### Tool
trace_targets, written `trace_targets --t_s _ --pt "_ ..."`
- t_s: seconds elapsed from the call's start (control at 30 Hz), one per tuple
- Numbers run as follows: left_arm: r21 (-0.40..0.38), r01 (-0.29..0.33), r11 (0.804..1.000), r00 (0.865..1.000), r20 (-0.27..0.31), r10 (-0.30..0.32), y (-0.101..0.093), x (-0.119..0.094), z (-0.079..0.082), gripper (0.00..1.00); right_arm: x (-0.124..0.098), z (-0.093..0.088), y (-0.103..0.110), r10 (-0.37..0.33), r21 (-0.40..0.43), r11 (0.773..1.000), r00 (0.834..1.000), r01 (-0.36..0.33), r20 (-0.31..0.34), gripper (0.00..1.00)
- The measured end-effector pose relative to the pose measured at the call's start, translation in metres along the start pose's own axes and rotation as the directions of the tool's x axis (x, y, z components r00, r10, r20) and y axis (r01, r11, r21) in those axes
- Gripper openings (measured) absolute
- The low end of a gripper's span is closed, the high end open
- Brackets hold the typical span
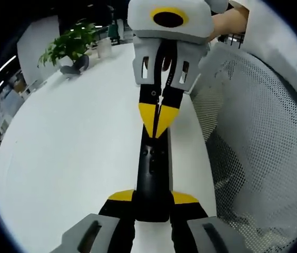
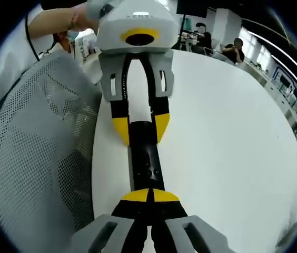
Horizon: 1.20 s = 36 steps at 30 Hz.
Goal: Press the specified remote control buttons in sequence, fully releasing each button before pressing the next.
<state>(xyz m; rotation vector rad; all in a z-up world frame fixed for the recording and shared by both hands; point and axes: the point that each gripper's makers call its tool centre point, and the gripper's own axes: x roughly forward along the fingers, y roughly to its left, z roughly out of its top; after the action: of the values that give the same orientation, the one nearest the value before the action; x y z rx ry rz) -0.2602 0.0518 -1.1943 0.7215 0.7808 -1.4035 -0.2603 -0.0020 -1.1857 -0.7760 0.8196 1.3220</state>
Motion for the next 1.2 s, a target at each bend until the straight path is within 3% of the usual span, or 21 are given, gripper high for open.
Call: trace_targets --t_s 0.13,0.23,0.33,0.43,0.53,0.7,1.0,1.2 --pt "0.003 0.0 1.0 1.0 -0.006 0.0 0.0 0.0 0.0 0.22 0.0 -0.001 0.0 -0.035 0.026 0.999 0.999 0.035 -0.003 0.0" --pt "0.004 0.002 1.0 1.0 -0.008 -0.002 0.001 0.0 -0.001 0.22 -0.002 0.0 -0.002 -0.065 0.146 0.988 0.995 0.052 0.082 0.0" --pt "0.003 0.004 1.0 1.0 -0.009 -0.004 0.001 0.0 -0.001 0.22 -0.003 0.0 -0.002 -0.085 0.177 0.982 0.988 0.061 0.129 0.0" --pt "-0.001 0.002 1.0 1.0 -0.005 -0.002 0.001 -0.001 -0.001 0.22 -0.003 0.001 -0.002 -0.077 0.173 0.983 0.989 0.055 0.127 0.0" --pt "-0.005 0.0 1.0 1.0 0.001 0.0 0.001 -0.001 -0.001 0.22 -0.003 0.005 -0.005 -0.073 0.227 0.973 0.988 0.041 0.134 0.0" --pt "-0.004 -0.004 1.0 1.0 0.005 0.004 0.0 0.0 -0.001 0.22 0.0 0.011 -0.007 -0.058 0.229 0.973 0.987 0.021 0.153 0.0" --pt "0.0 -0.001 1.0 1.0 0.002 0.001 0.0 0.0 0.0 0.22 0.002 0.009 0.001 -0.054 0.171 0.985 0.993 0.035 0.107 0.0" --pt "0.005 0.001 1.0 1.0 -0.007 -0.001 0.0 0.001 0.0 0.22 0.004 0.009 0.002 -0.077 0.077 0.994 0.995 0.072 0.06 0.0"
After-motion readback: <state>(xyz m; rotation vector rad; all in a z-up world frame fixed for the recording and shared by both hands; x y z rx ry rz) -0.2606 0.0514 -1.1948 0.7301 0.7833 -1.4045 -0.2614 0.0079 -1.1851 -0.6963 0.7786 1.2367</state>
